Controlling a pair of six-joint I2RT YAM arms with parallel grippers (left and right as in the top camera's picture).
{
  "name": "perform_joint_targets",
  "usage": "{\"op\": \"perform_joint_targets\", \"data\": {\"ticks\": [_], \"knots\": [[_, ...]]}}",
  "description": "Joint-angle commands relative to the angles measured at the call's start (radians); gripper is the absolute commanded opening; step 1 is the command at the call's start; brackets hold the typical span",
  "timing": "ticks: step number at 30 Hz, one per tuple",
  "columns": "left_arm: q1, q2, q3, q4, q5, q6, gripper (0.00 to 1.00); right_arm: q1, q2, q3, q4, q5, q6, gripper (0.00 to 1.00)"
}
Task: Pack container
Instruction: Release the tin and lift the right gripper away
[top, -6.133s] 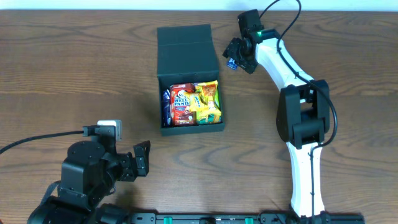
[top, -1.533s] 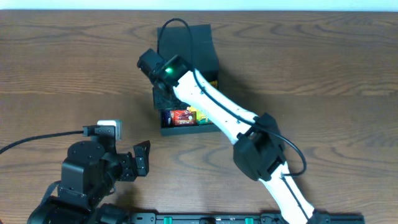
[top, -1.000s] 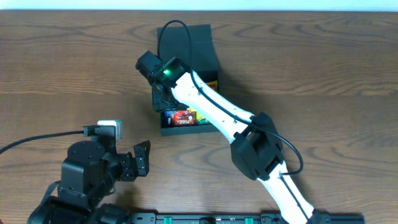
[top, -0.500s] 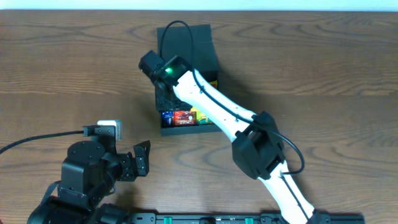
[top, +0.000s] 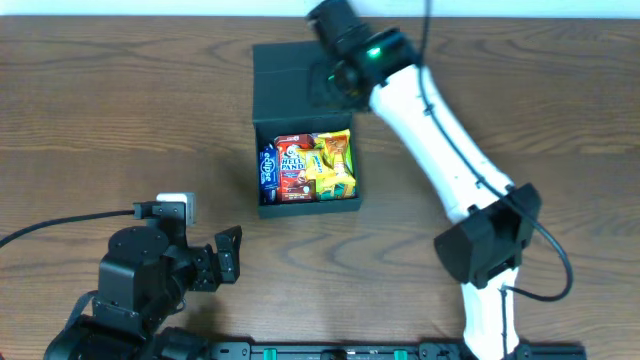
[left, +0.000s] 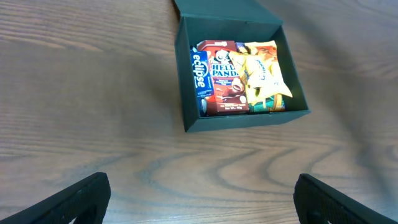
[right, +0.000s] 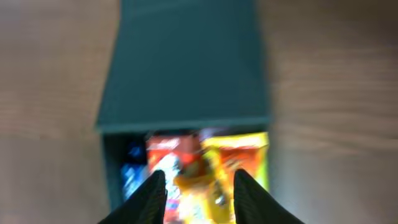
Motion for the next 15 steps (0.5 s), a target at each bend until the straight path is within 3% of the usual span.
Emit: {"op": "perform_joint_targets", "data": {"ticks": [1, 2, 4, 15], "knots": [[0.0, -0.002, 0.003, 0.0, -0.001, 0.006, 0.95, -0.07, 0.005, 0.006, 0.01, 0.077, -0.014, 0.2], [0.0, -0.001, 0.003, 0.0, -0.001, 0.006, 0.95, -0.092, 0.005, 0.006, 0.014, 0.096, -0.014, 0.17], [0.0, -0.002, 0.003, 0.018, -0.01, 0.007, 0.95, -0.138, 0.008, 0.005, 0.029, 0.12, -0.016, 0.02], [0.0, -0.001, 0.003, 0.07, -0.024, 0.006, 0.95, -0.232, 0.119, -0.001, 0.206, 0.027, -0.24, 0.01]]}}
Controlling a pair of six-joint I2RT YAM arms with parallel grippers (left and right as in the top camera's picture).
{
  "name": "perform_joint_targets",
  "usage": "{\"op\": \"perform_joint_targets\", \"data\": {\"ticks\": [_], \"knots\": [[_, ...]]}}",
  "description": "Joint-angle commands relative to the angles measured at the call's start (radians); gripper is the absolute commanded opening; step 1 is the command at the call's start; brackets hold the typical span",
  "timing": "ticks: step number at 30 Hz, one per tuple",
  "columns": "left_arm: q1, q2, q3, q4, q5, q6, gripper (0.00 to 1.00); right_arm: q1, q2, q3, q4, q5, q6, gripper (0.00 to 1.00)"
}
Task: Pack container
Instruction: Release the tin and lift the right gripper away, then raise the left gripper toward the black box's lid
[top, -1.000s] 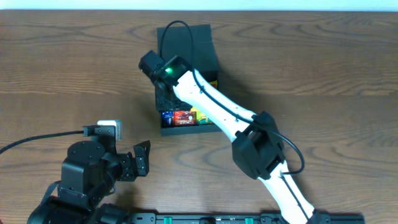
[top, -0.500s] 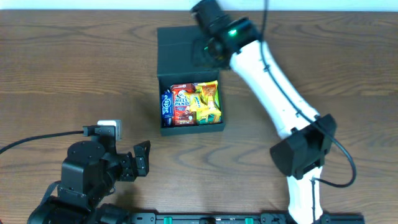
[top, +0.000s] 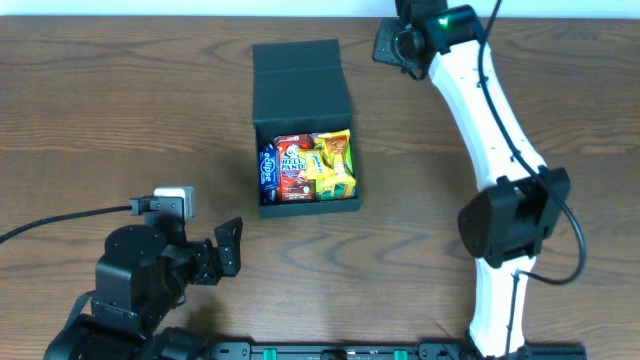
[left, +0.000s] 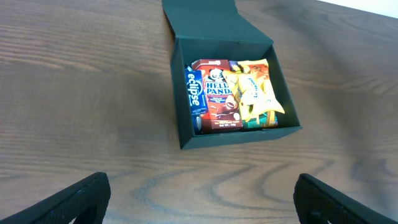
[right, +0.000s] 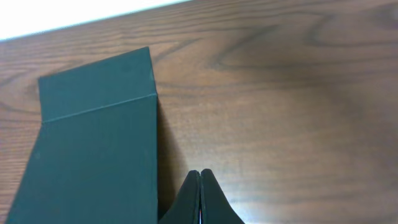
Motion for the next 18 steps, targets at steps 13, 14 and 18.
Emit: {"op": "perform_joint_targets", "data": {"ticks": [13, 14, 18], "knots": [[0.045, 0.273, 0.003, 0.322, -0.018, 0.117, 0.95, -0.111, 0.163, -0.001, 0.063, -0.33, -0.106, 0.01], [0.063, 0.317, 0.003, 0.357, 0.018, 0.117, 0.95, -0.111, 0.163, -0.001, 0.061, -0.336, -0.111, 0.01], [0.178, 0.496, 0.004, 0.513, 0.2, 0.117, 0.95, -0.111, 0.163, -0.001, 0.049, -0.367, -0.152, 0.01]]}}
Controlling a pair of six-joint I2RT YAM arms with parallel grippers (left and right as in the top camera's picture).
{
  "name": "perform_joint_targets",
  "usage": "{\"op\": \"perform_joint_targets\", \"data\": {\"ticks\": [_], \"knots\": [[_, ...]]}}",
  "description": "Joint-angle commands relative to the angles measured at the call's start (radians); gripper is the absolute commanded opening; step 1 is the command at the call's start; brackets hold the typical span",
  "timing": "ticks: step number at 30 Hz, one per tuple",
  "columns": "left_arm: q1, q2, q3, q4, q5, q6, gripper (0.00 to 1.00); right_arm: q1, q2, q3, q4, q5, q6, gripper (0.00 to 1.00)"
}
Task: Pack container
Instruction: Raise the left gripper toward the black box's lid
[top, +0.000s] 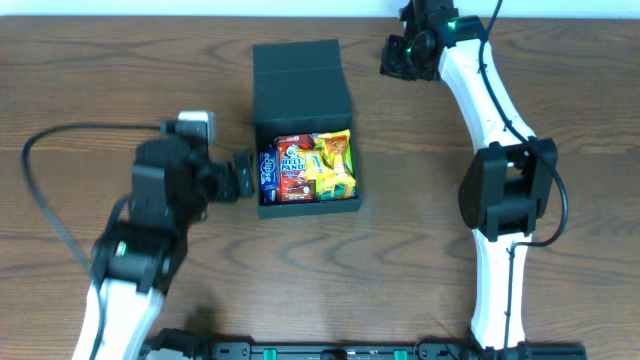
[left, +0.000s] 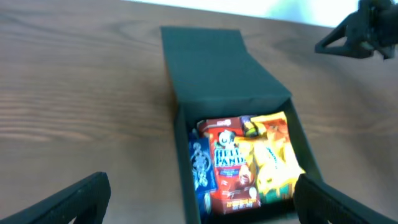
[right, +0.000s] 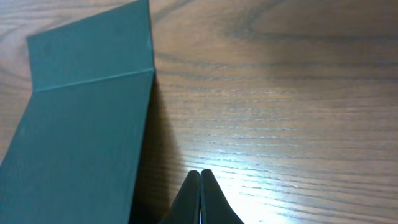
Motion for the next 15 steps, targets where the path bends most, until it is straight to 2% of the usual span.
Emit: {"op": "perform_joint_targets", "data": {"ticks": [1, 4, 8, 15], "knots": [[0.102, 0.108, 0.004, 0.081, 0.194, 0.02, 0.95, 0.001, 0.0, 0.001, -0.01, -0.045, -0.048, 0.01], [0.227, 0.235, 0.017, 0.169, 0.377, 0.022, 0.95, 0.001, 0.0, 0.001, -0.024, -0.051, -0.061, 0.01], [0.357, 0.425, 0.098, 0.182, 0.526, 0.023, 0.95, 0.001, 0.0, 0.001, -0.037, -0.055, -0.066, 0.01], [0.383, 0.71, 0.361, 0.082, 0.547, 0.084, 0.95, 0.002, 0.0, 0.001, -0.052, -0.055, -0.066, 0.01]]}}
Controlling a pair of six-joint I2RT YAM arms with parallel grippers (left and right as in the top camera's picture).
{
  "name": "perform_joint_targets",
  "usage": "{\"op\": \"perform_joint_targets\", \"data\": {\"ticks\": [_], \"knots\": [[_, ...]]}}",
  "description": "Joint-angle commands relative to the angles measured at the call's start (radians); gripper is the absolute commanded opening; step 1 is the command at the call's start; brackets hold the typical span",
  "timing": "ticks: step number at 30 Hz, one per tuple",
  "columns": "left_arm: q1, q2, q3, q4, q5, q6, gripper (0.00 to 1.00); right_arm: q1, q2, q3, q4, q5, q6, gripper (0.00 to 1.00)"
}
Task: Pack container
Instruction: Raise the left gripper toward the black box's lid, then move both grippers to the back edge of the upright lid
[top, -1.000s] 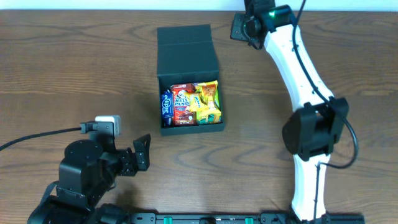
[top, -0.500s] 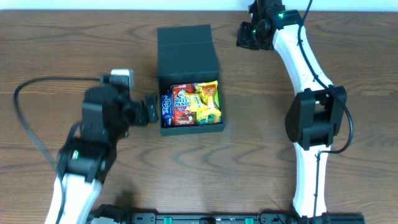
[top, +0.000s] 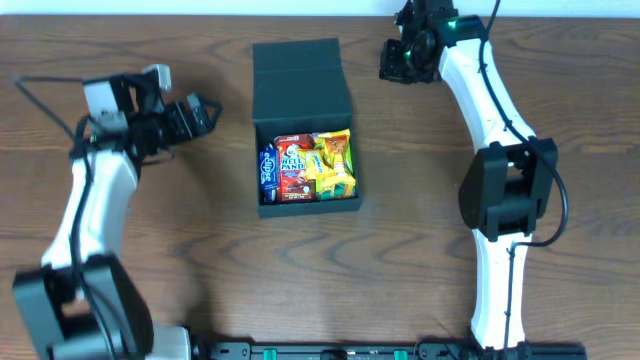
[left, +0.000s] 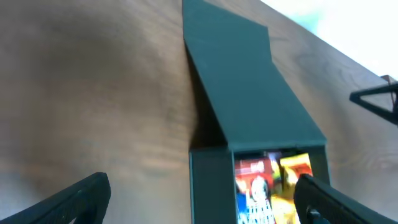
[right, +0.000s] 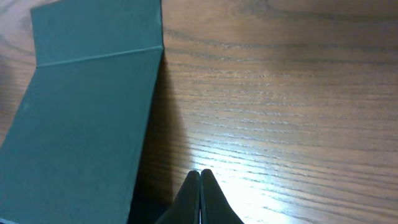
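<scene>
A dark green box (top: 262, 205) sits mid-table with its lid (top: 298, 78) folded open toward the far side. Inside lie a blue Eclipse pack (top: 267, 172), a red Hello Panda box (top: 295, 166) and yellow snack bags (top: 333, 163). My left gripper (top: 203, 113) hangs open to the left of the lid, facing it; in the left wrist view the lid (left: 249, 87) fills the middle between the wide-set fingertips (left: 74, 199). My right gripper (top: 388, 63) is shut and empty, just right of the lid's far corner, with the lid (right: 81, 118) at its left and its tip (right: 200, 175) over bare wood.
The brown wooden table (top: 560, 120) carries nothing else. A black cable (top: 40, 100) runs along my left arm at the far left. The table's far edge lies close behind my right gripper. A dark rail (top: 330, 350) runs along the near edge.
My left gripper has moved from beside the box's left wall to the far left, now level with the lid. My right gripper has hardly shifted. The box and its contents are unmoved.
First my right gripper was open over the lid and the snacks, while my left arm rested at the near left. Then the right gripper stood shut beyond the lid's right corner. My left gripper came up beside the box, and is now next to the lid.
</scene>
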Motion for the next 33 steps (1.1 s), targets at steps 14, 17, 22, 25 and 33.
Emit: {"op": "perform_joint_targets", "data": {"ticks": [14, 17, 22, 25, 33], "knots": [[-0.03, 0.505, 0.669, -0.317, 0.055, 0.116, 0.95, 0.002, 0.0, 0.001, -0.016, -0.011, -0.02, 0.01], [-0.049, 0.566, 0.73, -0.362, 0.087, 0.116, 0.95, 0.002, 0.0, 0.001, -0.016, -0.011, -0.02, 0.01], [-0.057, 0.579, 0.735, -0.403, 0.134, 0.116, 0.95, 0.002, 0.0, 0.001, -0.016, -0.011, -0.021, 0.01], [-0.057, 0.579, 0.735, -0.391, 0.162, 0.116, 0.95, 0.002, 0.0, 0.001, -0.021, -0.011, -0.021, 0.01], [-0.057, 0.579, 0.734, -0.369, 0.145, 0.117, 0.57, 0.003, 0.0, 0.001, -0.043, -0.011, -0.021, 0.01]]}}
